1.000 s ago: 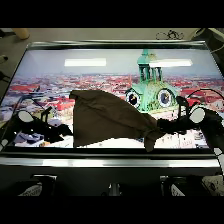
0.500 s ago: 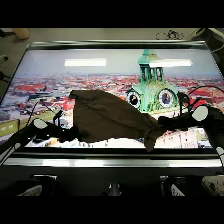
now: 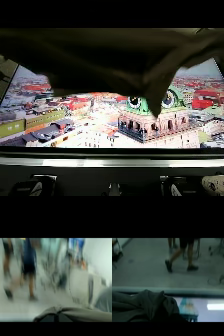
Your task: Fold the shirts.
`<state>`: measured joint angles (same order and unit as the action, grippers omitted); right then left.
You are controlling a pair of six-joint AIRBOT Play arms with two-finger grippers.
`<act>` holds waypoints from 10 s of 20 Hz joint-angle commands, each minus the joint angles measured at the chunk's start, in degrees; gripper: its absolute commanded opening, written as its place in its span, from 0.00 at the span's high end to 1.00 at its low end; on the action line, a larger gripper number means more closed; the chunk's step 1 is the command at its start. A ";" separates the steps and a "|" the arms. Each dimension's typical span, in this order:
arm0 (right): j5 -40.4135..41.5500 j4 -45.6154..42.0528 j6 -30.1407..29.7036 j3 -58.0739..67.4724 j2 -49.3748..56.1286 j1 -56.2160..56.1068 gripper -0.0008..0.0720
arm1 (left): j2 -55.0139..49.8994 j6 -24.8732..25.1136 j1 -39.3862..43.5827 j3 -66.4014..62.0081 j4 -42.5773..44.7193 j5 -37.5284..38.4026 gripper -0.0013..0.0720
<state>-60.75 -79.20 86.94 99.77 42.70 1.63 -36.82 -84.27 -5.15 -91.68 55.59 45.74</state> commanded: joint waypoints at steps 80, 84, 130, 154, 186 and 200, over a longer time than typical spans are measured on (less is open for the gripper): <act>-3.13 0.28 -3.30 4.68 -4.83 6.43 0.97 | -5.84 -5.70 0.00 -22.18 19.65 25.79 0.95; -18.05 0.55 -0.61 4.63 8.33 6.43 0.97 | -13.38 -5.75 0.00 -10.54 19.67 31.23 0.95; -31.45 4.11 2.80 -27.76 42.42 5.97 0.26 | -29.40 1.99 -11.78 57.02 15.45 23.32 0.29; -10.23 21.07 -4.72 -64.72 28.79 5.97 0.97 | -29.07 6.01 -10.73 55.67 8.79 19.32 0.95; -7.67 17.68 -0.39 -21.07 60.43 0.17 0.13 | -38.62 1.79 -2.62 13.40 1.33 21.97 0.09; -29.66 26.03 2.47 -13.31 31.15 -0.72 0.96 | -64.85 4.44 35.17 18.49 -33.79 -4.74 0.94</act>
<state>-84.66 -54.39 87.64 86.02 80.75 0.97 -94.67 -82.32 22.44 -73.45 38.11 48.21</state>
